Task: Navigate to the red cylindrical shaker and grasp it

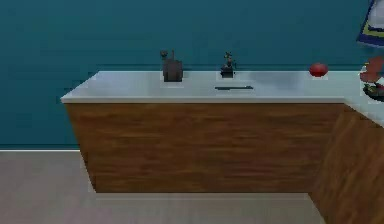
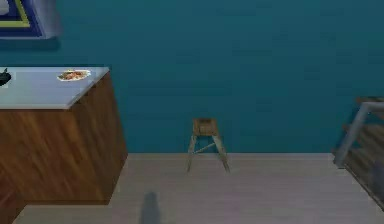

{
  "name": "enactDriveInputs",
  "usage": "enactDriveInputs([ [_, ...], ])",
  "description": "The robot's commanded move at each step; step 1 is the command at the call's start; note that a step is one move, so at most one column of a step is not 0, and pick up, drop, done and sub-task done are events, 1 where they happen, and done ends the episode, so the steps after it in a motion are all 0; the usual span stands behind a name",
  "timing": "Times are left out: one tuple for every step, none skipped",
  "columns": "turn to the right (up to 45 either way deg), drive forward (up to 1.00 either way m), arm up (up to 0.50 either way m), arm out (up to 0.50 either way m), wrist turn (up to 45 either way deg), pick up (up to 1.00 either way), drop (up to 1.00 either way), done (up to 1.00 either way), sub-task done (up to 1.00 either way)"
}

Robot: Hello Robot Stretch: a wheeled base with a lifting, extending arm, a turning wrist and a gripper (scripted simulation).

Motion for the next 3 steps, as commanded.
enactDriveInputs([
  [33.0,0.0,0.0,0.0,0.0,0.0,0.0,0.0,0.0],
  [0.0,0.9,0.0,0.0,0.0,0.0,0.0,0.0,0.0],
  [-45.0,0.0,0.0,0.0,0.0,0.0,0.0,0.0,0.0],
])
